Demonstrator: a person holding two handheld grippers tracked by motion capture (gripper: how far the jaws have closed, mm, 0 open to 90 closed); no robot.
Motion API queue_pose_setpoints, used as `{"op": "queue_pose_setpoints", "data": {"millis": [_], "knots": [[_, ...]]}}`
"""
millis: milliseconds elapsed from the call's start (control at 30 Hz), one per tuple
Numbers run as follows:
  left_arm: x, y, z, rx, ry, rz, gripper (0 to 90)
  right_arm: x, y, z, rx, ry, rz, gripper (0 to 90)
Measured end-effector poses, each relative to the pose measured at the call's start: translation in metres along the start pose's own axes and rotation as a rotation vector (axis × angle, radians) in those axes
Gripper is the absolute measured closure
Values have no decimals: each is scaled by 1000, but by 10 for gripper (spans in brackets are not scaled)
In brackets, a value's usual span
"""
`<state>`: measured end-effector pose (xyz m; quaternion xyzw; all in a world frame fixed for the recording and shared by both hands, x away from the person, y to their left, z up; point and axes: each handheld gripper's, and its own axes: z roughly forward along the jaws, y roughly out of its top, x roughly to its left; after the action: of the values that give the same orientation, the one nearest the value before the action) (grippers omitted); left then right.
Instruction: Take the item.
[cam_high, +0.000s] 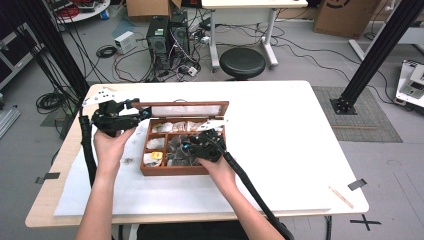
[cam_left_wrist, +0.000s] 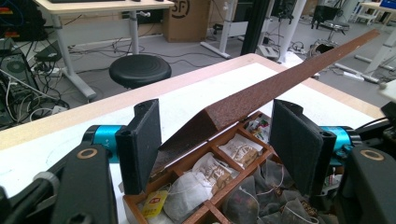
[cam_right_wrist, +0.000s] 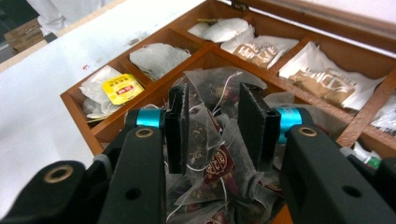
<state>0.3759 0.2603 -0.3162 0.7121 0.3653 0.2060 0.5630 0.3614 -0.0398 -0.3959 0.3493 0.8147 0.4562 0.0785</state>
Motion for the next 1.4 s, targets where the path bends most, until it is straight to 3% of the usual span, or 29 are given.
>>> {"op": "queue_pose_setpoints", "data": {"millis": [267, 400, 467, 567, 733, 967, 1400], "knots": [[0, 0, 0, -2, 0, 0, 345, 0, 3, 10, 39, 23, 16, 646], [0, -1, 0, -4, -2, 0, 344, 2, 5, 15, 81, 16, 4, 705], [0, -1, 0, -4, -3, -2, 344, 3, 6, 17, 97, 22, -14, 793], [0, -1, 0, -4, -4, -3, 343, 5, 6, 16, 76, 25, -36, 897], [0, -1, 0, -2, -5, -1, 343, 9, 5, 16, 69, 29, -57, 900], [0, -2, 0, -6, -5, -3, 342, 12, 8, 7, 17, 31, -70, 900], [0, -2, 0, -7, -6, -4, 342, 22, 21, -30, -68, 34, -102, 900]]}}
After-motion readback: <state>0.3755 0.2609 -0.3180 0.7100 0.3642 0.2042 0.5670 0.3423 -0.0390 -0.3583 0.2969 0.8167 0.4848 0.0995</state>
